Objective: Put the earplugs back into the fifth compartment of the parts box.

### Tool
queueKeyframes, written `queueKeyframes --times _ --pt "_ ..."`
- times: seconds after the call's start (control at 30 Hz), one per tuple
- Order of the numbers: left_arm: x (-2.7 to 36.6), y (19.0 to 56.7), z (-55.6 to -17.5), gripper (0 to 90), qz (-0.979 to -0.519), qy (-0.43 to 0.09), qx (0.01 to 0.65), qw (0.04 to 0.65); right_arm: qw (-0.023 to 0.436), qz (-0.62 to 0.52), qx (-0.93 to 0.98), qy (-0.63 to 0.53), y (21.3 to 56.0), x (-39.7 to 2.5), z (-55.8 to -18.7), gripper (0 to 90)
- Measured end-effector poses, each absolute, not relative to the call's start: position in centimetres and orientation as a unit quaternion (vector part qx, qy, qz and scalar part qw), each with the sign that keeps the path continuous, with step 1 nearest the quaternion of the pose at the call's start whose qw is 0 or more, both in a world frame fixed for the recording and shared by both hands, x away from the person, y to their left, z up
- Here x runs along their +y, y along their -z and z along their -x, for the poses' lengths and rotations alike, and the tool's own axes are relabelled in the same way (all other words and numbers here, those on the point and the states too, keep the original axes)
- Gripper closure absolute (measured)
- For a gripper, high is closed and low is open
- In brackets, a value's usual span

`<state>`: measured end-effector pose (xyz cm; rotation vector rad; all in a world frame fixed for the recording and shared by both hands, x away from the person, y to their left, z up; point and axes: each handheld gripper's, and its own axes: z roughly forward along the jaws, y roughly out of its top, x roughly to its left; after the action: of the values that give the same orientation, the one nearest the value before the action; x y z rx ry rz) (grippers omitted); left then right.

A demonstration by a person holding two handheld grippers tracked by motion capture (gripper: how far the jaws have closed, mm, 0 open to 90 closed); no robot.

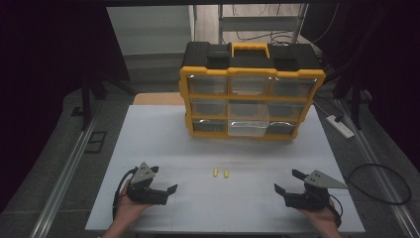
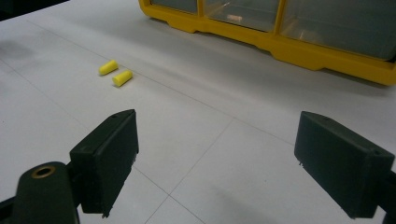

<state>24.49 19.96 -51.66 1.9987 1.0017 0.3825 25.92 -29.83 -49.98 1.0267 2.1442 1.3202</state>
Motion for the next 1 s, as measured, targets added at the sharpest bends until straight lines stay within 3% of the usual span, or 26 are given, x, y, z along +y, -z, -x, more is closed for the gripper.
queueKeyframes --times 1.0 --pt "20.3 51.9 -24.2 4.5 -0.801 -0.149 0.402 0.418 0.204 -0.355 0.78 -0.472 49.7 -28.9 -27.2 16.6"
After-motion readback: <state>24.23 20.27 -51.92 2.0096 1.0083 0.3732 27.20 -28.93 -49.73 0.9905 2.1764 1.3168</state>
